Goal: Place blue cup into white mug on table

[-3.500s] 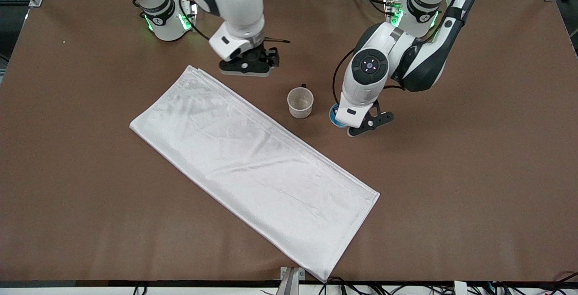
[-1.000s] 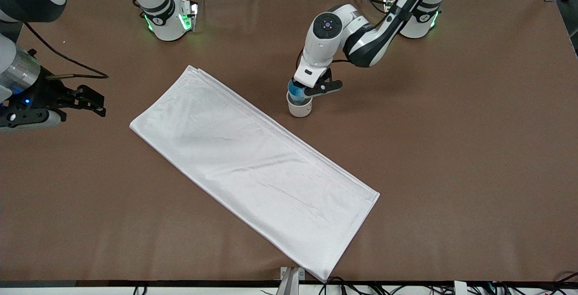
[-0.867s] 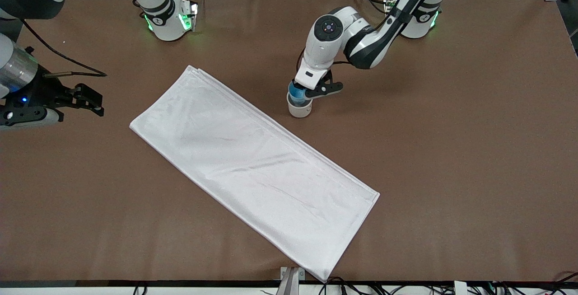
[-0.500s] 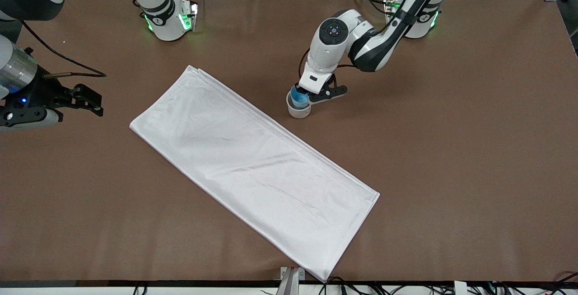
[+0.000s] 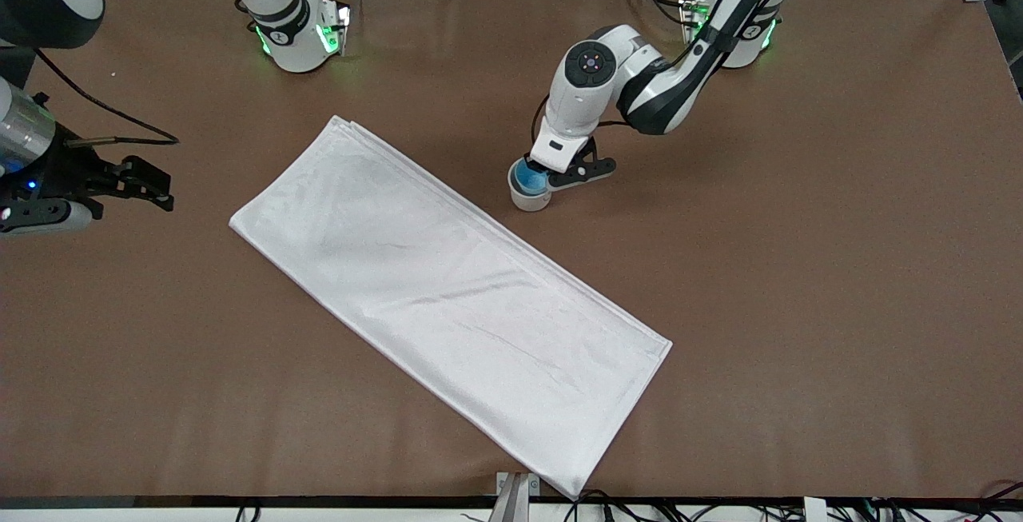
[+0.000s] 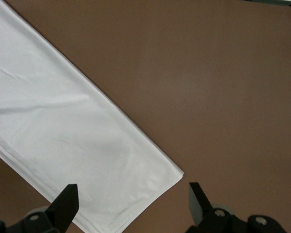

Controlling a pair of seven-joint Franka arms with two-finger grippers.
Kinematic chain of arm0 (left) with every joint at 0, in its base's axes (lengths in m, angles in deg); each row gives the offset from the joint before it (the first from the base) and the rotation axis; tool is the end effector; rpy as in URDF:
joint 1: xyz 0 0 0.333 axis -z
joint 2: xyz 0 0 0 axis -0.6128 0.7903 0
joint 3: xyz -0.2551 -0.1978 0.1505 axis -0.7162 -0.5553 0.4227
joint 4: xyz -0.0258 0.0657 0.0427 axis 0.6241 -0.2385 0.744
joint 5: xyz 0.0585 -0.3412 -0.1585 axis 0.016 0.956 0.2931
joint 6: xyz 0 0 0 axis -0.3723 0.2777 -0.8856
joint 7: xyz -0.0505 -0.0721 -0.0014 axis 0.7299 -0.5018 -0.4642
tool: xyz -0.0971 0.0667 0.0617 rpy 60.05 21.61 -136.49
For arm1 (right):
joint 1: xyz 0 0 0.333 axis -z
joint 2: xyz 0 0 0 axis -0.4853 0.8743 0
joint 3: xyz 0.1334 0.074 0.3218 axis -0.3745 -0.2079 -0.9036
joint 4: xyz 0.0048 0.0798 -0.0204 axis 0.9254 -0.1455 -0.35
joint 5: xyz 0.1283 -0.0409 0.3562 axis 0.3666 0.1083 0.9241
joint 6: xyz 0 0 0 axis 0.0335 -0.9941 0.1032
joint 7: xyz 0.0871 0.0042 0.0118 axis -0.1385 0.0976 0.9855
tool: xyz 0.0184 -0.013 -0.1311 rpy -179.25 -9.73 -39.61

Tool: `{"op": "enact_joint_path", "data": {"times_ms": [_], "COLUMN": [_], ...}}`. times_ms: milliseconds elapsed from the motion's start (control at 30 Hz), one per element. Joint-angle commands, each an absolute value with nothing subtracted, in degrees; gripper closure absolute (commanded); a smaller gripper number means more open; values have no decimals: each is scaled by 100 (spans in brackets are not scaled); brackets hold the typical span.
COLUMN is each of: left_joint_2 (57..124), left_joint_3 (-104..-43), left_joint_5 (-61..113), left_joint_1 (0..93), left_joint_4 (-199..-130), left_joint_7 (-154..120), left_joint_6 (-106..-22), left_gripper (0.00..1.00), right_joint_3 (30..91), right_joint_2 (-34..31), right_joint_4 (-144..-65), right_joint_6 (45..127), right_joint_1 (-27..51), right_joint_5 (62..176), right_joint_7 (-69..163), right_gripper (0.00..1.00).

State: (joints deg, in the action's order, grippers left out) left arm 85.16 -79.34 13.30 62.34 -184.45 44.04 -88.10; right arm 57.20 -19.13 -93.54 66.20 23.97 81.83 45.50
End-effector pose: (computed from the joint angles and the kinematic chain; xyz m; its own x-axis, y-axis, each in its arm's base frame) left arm 0.4019 -0.4427 0.2975 0.9508 0.3019 -0.0695 0.3076 -0.9468 0.0951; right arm 0.5885 0.0285 0.6047 0.9935 0.1102 0.0303 0.1099 -0.9939 0.0091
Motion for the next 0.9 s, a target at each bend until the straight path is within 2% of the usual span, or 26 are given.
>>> {"op": "enact_joint_path", "data": {"times_ms": [0, 367, 867], "left_joint_2": [8661, 8433, 8222], "left_joint_3": [-7944, -7900, -7909], "left_joint_5": [1149, 1001, 648], "left_joint_1": [6152, 6003, 4123], "left_joint_4": [-18243, -18163, -17768], "left_joint_7": [4343, 4326, 1356], "left_joint_6": [-8831, -8744, -7909], "left_gripper": [0, 0, 0], "right_joint_3": [5630, 5630, 5630], "right_joint_2": [-1886, -1842, -1763], "right_joint_4": [-9286, -9286, -9295], "right_joint_6": [6614, 6614, 6667], "right_joint_1": [2490, 2482, 2438], "right_joint_5": [8110, 8110, 8110], "right_joint_7": [4601, 4575, 4566], "right_gripper": [0, 0, 0]}}
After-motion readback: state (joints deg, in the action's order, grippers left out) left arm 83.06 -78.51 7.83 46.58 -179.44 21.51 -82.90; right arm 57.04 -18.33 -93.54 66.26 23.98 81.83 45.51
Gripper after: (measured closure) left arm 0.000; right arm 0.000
